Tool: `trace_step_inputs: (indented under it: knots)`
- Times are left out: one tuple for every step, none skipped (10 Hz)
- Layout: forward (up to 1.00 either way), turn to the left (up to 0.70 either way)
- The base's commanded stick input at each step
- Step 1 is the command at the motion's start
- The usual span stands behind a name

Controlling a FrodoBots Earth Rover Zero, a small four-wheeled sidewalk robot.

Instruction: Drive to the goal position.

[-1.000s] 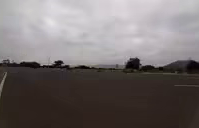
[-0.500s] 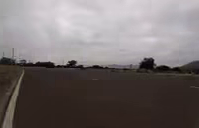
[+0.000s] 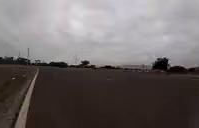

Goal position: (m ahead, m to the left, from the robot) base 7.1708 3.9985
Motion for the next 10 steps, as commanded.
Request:
trace_step_inputs:
  knots:
    - [0.0, 0.0]
    - [0.0, 0.0]
    - [0.0, 0.0]
    - [0.0, 0.0]
    - [0.0, 0.0]
    - [0.0, 0.0]
    - [0.0, 0.0]
    - [0.0, 0.0]
    - [0.0, 0.0]
    - [0.0, 0.58]
